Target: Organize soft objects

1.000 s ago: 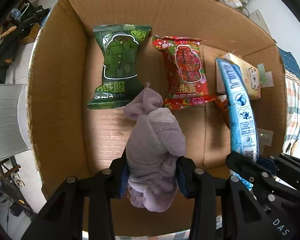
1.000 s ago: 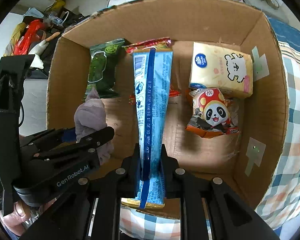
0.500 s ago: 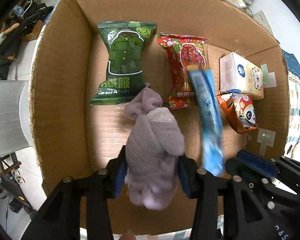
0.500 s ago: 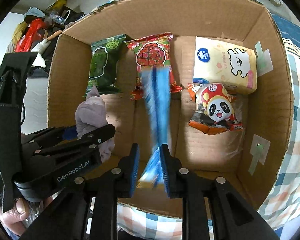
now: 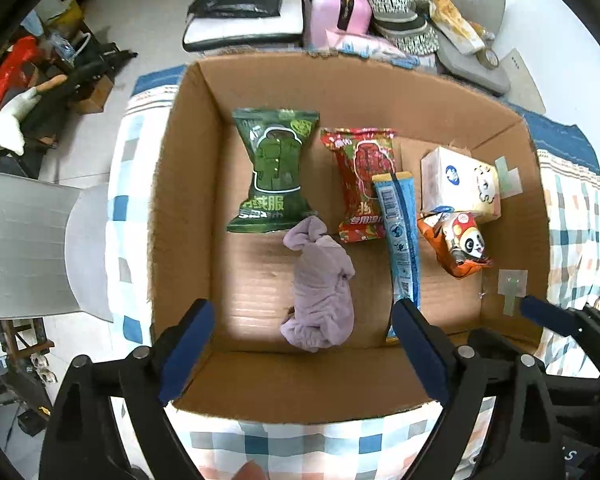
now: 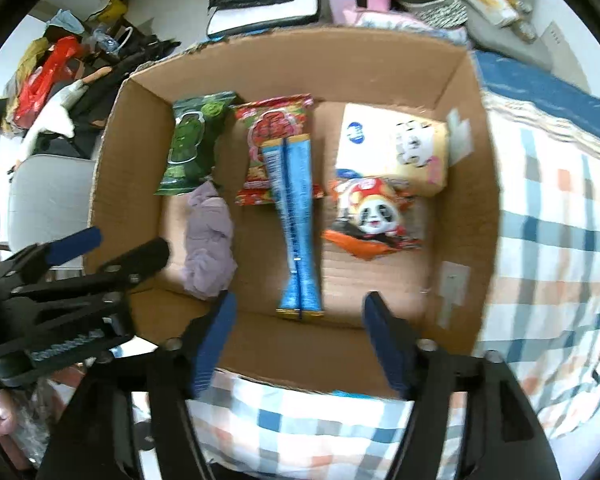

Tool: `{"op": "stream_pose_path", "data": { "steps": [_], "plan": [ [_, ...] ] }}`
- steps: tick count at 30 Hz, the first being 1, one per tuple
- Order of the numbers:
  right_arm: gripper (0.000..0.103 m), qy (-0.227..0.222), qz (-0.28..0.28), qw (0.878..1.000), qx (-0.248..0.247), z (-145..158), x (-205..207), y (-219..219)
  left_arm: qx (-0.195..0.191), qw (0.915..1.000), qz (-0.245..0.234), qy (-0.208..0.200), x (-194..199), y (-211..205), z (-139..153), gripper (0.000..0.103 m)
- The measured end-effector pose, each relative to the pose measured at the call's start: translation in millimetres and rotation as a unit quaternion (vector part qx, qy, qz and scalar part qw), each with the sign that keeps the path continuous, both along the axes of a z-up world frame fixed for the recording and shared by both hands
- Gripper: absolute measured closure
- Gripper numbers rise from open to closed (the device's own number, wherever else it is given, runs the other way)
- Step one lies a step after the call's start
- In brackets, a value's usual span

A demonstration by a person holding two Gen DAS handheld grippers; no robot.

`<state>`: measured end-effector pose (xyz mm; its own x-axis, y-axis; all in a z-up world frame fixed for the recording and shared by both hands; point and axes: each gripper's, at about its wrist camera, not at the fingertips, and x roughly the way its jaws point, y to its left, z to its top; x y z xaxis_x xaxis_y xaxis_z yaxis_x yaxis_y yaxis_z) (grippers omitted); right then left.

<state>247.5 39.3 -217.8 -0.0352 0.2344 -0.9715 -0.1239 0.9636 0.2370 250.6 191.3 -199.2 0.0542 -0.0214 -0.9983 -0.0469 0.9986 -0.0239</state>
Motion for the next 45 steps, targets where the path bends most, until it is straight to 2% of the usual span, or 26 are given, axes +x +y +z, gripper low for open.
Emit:
{"op": "stream_pose_path", "data": {
  "steps": [2, 4, 8, 13, 17, 29, 35, 45],
  "plan": [
    [0.006, -0.014, 0.001, 1.0, -0.022, 6, -4, -5, 0.005, 0.9999, 0.003, -0.009, -5, 6, 7, 0.01],
    [0.004, -0.025, 0.001, 0.999, -0.04, 11, -8, -9, 0.006, 0.9998, 0.009, -0.018, -11, 6, 11, 0.005],
    [0.0, -0.036, -0.003, 0.998, -0.053, 18, -15, -16, 0.011, 0.9993, 0.017, -0.03, -20, 2, 17, 0.004],
    [0.0, -0.056, -0.012, 0.997, -0.057, 33, -24, -21, 0.018, 0.9982, 0.02, -0.054, -34, -2, 36, 0.004],
    [0.0, -0.085, -0.021, 0.995, -0.055, 56, -36, -27, 0.025, 0.9955, 0.02, -0.089, -49, -8, 66, 0.004],
    [0.0, -0.194, -0.046, 0.978, -0.063, 174, -113, -53, 0.021, 0.9832, 0.016, -0.181, -113, -24, 172, 0.004],
    [0.0, -0.235, -0.053, 0.969, -0.058, 227, -146, -59, 0.025, 0.9753, 0.009, -0.219, -141, -33, 212, 0.004],
    [0.0, -0.274, -0.066, 0.958, -0.057, 279, -178, -71, 0.034, 0.9629, 0.015, -0.267, -177, -38, 260, 0.004]
  ]
}}
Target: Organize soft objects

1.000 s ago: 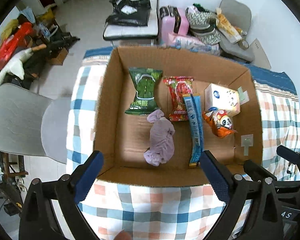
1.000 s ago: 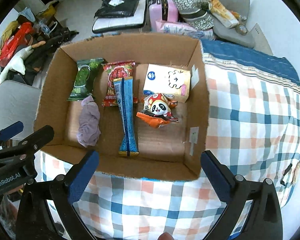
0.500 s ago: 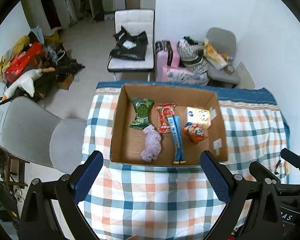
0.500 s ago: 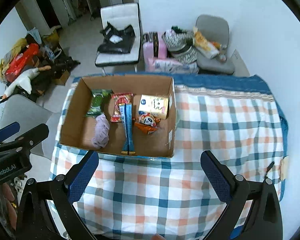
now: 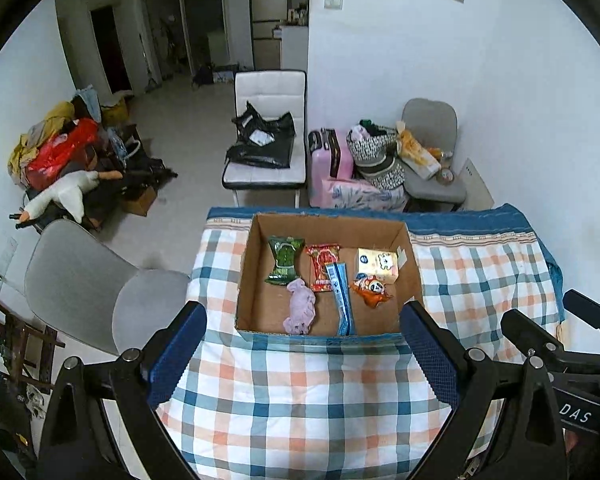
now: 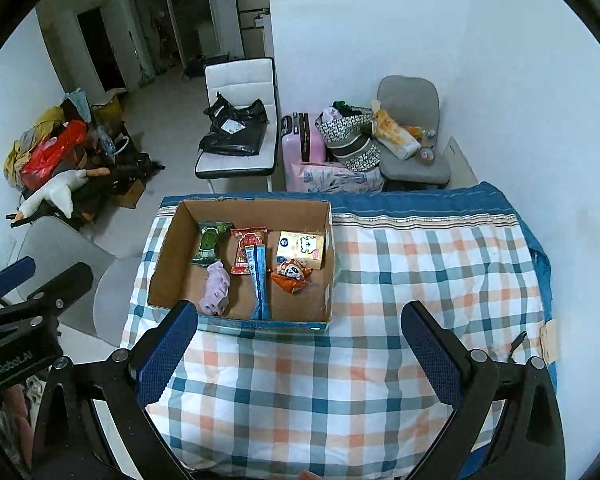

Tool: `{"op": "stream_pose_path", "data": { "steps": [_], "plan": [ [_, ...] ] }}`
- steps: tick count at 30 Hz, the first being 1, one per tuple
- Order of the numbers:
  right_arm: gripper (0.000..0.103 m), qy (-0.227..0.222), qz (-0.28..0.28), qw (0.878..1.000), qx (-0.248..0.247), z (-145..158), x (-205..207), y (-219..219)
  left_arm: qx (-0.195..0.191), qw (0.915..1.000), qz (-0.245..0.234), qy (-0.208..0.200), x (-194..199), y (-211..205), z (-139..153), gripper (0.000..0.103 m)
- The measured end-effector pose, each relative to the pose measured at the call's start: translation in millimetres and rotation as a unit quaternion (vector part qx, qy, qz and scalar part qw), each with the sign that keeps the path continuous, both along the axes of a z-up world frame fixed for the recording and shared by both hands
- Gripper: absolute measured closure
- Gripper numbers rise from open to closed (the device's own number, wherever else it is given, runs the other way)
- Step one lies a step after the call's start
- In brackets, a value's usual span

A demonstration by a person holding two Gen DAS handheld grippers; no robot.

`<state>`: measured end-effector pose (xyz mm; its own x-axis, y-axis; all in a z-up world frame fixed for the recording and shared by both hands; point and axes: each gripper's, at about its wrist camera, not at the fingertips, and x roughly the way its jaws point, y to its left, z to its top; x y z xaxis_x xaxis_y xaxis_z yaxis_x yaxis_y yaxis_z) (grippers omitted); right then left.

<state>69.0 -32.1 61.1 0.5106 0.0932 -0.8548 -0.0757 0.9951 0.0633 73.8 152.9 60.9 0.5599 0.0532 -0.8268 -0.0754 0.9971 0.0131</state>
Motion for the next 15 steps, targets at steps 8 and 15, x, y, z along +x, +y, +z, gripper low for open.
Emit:
{"op": "stream_pose_path", "data": {
  "steps": [8, 15],
  "plan": [
    [0.0, -0.016, -0.003, 1.0, 0.002, 19, -14, -7, 0.0, 1.0, 0.002, -0.009, -14, -4, 10, 0.004],
    [0.0, -0.02, -0.005, 1.0, 0.003, 26, -17, -11, 0.003, 1.0, 0.001, -0.006, -18, -7, 10, 0.004]
  ]
}}
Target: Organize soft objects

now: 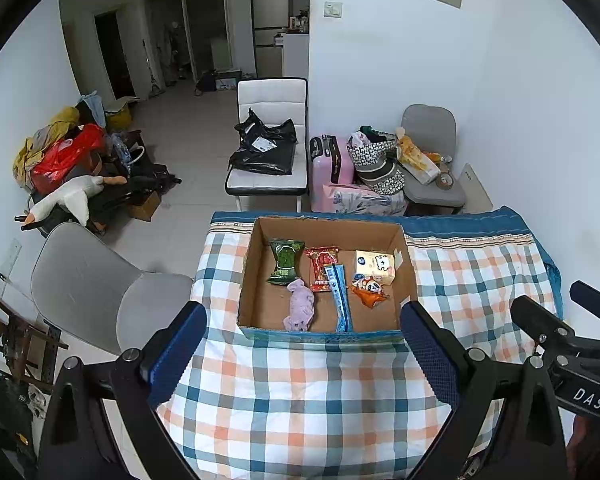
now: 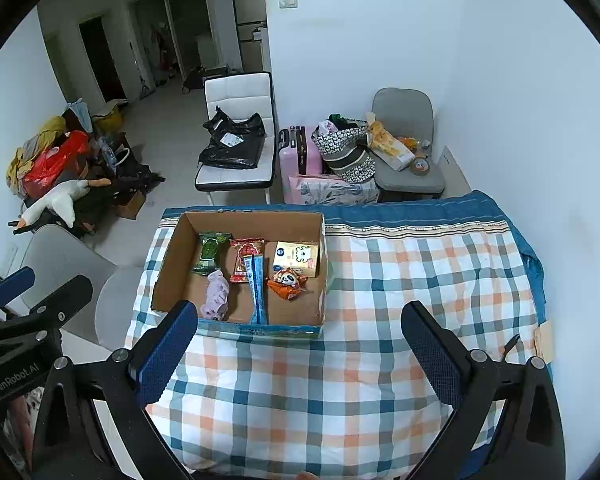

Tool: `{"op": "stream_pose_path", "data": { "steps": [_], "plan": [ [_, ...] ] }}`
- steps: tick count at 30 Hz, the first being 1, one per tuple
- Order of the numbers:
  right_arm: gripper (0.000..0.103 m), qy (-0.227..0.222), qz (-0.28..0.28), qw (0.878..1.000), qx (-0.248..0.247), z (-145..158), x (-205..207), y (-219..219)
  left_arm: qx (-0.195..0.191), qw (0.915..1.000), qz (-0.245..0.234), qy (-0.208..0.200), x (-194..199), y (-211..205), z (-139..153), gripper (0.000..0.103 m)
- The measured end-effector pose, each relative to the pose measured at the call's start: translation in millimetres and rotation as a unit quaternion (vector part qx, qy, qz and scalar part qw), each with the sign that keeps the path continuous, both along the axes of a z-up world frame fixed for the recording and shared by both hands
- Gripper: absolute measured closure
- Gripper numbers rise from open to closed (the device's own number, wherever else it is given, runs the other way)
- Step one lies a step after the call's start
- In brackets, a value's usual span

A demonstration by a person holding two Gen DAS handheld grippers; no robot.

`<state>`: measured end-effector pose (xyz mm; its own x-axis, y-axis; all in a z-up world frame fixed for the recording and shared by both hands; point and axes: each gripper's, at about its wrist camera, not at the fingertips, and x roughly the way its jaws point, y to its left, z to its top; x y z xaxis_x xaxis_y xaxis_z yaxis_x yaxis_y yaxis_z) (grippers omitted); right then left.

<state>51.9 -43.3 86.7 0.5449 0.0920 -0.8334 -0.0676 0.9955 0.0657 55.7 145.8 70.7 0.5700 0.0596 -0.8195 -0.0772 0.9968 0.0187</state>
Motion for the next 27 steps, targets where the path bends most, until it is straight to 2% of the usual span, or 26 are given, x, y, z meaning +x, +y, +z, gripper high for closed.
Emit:
{"op": "stream_pose_path", "data": {
  "steps": [27],
  "plan": [
    [0.0, 0.002, -0.016, 1.0, -0.004, -1, -9, -4, 0.01, 0.9997, 0.019, -0.008, -14, 5, -1, 0.004]
  ]
}}
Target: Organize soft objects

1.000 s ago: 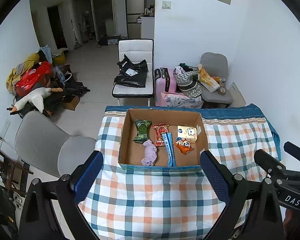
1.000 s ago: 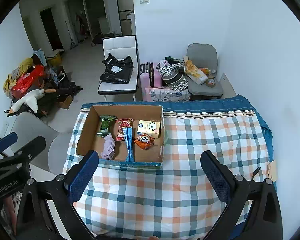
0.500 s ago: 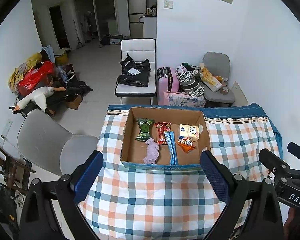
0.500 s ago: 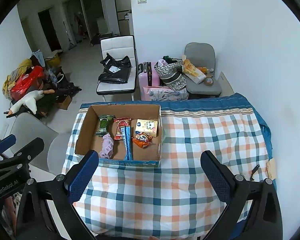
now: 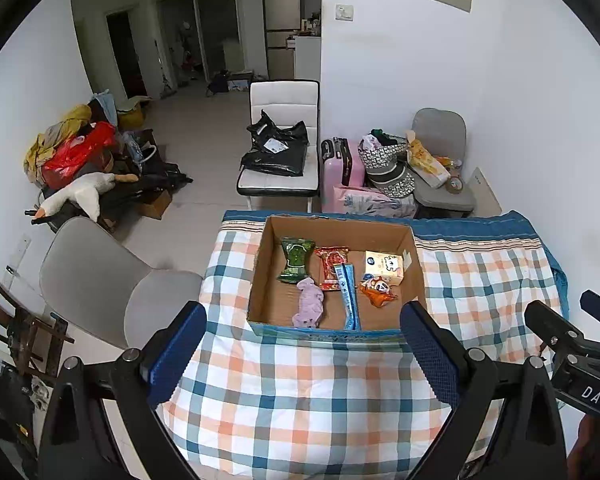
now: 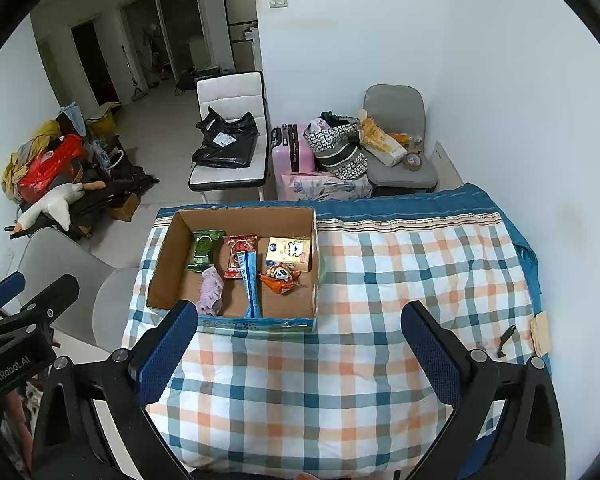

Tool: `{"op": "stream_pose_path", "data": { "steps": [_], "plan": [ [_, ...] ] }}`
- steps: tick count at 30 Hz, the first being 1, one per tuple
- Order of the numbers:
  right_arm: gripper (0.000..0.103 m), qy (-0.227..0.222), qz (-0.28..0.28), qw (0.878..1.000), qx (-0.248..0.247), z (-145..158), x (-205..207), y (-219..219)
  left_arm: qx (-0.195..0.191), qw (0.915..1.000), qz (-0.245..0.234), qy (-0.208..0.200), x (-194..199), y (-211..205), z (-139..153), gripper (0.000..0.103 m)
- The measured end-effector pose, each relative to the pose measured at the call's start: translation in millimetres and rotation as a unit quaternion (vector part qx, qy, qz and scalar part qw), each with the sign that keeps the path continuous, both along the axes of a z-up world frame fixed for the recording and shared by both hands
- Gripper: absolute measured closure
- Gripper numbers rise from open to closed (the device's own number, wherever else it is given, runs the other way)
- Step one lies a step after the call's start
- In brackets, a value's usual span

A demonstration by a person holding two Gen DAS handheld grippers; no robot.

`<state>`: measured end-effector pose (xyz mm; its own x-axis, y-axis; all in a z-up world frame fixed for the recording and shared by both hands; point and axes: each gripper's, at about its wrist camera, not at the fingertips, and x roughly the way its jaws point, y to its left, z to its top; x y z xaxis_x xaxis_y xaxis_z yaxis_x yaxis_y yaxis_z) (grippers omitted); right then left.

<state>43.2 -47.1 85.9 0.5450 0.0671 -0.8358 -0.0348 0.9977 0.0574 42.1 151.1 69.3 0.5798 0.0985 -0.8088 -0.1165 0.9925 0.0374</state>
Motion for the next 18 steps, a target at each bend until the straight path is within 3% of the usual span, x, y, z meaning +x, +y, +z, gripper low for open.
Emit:
{"op": "stream_pose_path", "data": {
  "steps": [18],
  "plan": [
    [0.0, 0.001, 0.0, 1.0, 0.001, 0.0, -0.5, -0.9, 0.002, 1.0, 0.001, 0.001, -0.8, 3.0, 2.4, 0.004]
  ]
}}
